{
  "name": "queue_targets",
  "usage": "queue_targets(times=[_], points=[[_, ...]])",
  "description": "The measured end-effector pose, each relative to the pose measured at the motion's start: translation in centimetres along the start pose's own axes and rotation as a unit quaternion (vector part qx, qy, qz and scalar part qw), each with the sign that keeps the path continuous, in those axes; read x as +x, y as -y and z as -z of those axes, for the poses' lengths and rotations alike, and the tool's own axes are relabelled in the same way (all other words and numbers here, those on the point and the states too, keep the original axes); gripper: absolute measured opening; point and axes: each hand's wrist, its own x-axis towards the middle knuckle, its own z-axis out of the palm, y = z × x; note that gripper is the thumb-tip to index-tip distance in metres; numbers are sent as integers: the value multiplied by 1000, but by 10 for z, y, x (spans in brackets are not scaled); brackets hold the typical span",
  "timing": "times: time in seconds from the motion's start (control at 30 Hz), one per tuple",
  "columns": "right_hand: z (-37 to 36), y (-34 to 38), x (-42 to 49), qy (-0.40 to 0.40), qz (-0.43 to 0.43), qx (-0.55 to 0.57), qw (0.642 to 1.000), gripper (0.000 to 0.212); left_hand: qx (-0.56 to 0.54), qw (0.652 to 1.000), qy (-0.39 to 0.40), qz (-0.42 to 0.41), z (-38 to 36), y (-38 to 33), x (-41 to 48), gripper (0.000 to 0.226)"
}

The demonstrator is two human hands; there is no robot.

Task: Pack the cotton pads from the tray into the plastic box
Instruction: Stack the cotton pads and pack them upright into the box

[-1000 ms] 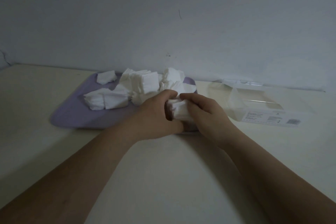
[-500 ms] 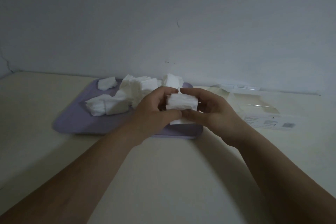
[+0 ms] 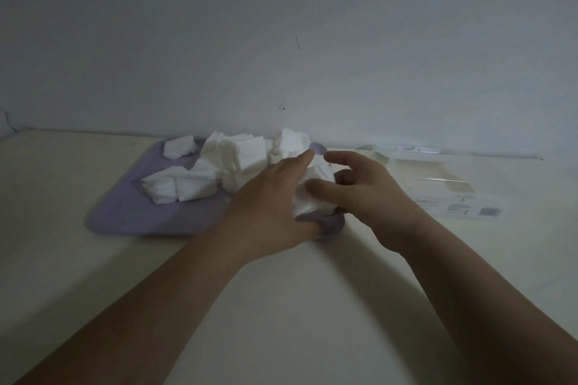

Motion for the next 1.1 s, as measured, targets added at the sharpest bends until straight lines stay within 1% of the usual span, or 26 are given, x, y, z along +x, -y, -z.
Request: queue_targets(times=[0.03, 0.07, 0.1, 0.2, 0.23, 0.33, 0.4, 0.5, 0.57, 0.7, 0.83, 0.9, 0.93, 1.0, 1.07, 1.1], points=[[-2, 0, 0, 4, -5, 8, 1000, 75, 21, 1000, -7, 14, -2, -5, 0, 90], [-3, 1, 0, 8, -8, 21, 1000, 77, 28, 999, -20, 27, -4, -8, 0, 85], [-5, 1, -1, 10, -9, 30, 999, 78, 28, 999, -34, 30, -7, -8, 1, 76], [-7, 1, 1, 3, -28, 51, 998, 87, 13, 997, -63, 35, -9, -7, 2, 35], [-7, 1, 1, 8, -40, 62, 997, 87, 7, 997, -67, 46, -8, -6, 3, 29], [-6, 4, -3, 64, -56, 67, 994, 72, -27, 994, -83, 73, -7, -4, 3, 34], [-7, 5, -5, 84, -50, 58, 994, 67, -38, 993, -79, 79, -8, -5, 4, 38], [-6, 6, -5, 60, -44, 69, 995, 55, -37, 995, -61, 72, -11, -7, 4, 52], [-6, 8, -7, 44, -44, 73, 995, 50, -34, 995, -61, 66, -14, -8, 4, 56], [-7, 13, -10, 36, -42, 67, 996, 44, -71, 992, -77, 71, -19, -8, 4, 51], [-2, 16, -11, 69, -50, 45, 995, 48, -104, 989, -83, 67, -15, -4, 1, 39], [-1, 16, -12, 77, -51, 37, 995, 45, -113, 988, -87, 61, -14, -4, 1, 41], [-1, 17, -13, 72, -49, 39, 995, 43, -118, 988, -84, 57, -15, -4, 1, 44], [-2, 18, -13, 36, -38, 41, 998, 36, -122, 989, -71, 48, -17, -5, 1, 54], [2, 21, -11, -27, -10, 33, 999, 31, -128, 989, -70, 39, -20, -6, 2, 72], [6, 22, -9, -67, 11, 24, 997, 31, -135, 988, -68, 40, -20, -8, 3, 79]])
